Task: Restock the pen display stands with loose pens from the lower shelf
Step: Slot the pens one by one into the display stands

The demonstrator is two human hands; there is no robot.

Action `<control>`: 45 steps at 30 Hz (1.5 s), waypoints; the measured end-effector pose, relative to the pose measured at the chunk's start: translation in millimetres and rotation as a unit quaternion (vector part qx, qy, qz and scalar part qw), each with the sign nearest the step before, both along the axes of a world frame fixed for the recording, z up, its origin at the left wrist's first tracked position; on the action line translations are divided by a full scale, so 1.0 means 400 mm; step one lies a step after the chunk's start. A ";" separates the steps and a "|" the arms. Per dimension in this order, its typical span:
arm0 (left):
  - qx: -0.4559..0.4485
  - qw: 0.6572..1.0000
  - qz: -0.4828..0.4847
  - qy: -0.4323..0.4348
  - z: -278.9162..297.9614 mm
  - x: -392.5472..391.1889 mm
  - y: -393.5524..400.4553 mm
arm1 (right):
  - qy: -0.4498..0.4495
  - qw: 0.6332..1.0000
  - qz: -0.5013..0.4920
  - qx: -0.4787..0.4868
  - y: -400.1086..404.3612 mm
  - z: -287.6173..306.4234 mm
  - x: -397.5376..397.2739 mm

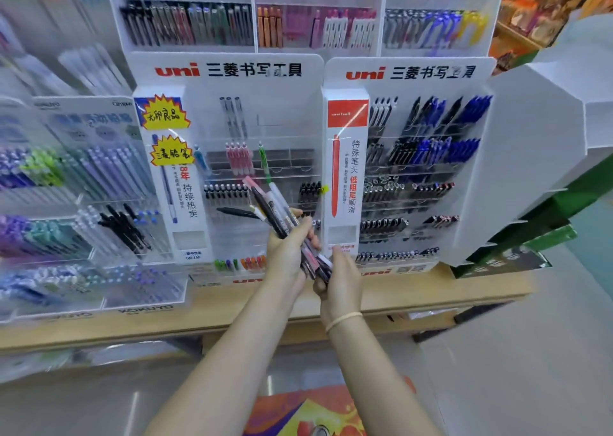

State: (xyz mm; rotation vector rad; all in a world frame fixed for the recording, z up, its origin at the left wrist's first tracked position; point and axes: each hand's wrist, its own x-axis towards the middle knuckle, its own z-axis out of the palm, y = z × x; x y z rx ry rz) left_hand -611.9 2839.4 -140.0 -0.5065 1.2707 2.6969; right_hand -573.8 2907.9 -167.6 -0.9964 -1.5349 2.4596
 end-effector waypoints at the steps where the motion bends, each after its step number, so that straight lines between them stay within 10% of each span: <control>1: -0.013 1.000 -0.001 0.009 0.002 0.004 0.005 | 0.000 1.000 0.006 -0.023 -0.003 -0.004 0.003; 7: -0.101 0.993 -0.058 0.011 -0.008 0.020 -0.014 | 0.003 0.982 0.143 0.122 0.071 -0.053 0.016; 14: -0.119 0.916 -0.381 0.036 -0.021 0.086 -0.060 | 0.073 0.953 0.281 -0.084 0.148 0.046 -0.028; 19: -0.066 0.897 -0.436 0.031 -0.028 0.114 -0.068 | 0.064 0.937 0.313 -0.140 0.122 0.057 -0.047; 25: -0.064 0.919 -0.390 0.010 -0.064 0.144 -0.111 | 0.119 0.963 0.203 -0.128 0.104 0.034 -0.036; 32: -0.089 0.990 -0.101 -0.050 -0.069 0.138 -0.137 | 0.105 0.959 0.262 0.001 0.071 0.038 0.004; 45: -0.097 0.993 0.033 -0.061 -0.041 0.150 -0.097 | 0.098 0.949 0.277 0.112 0.030 0.005 0.084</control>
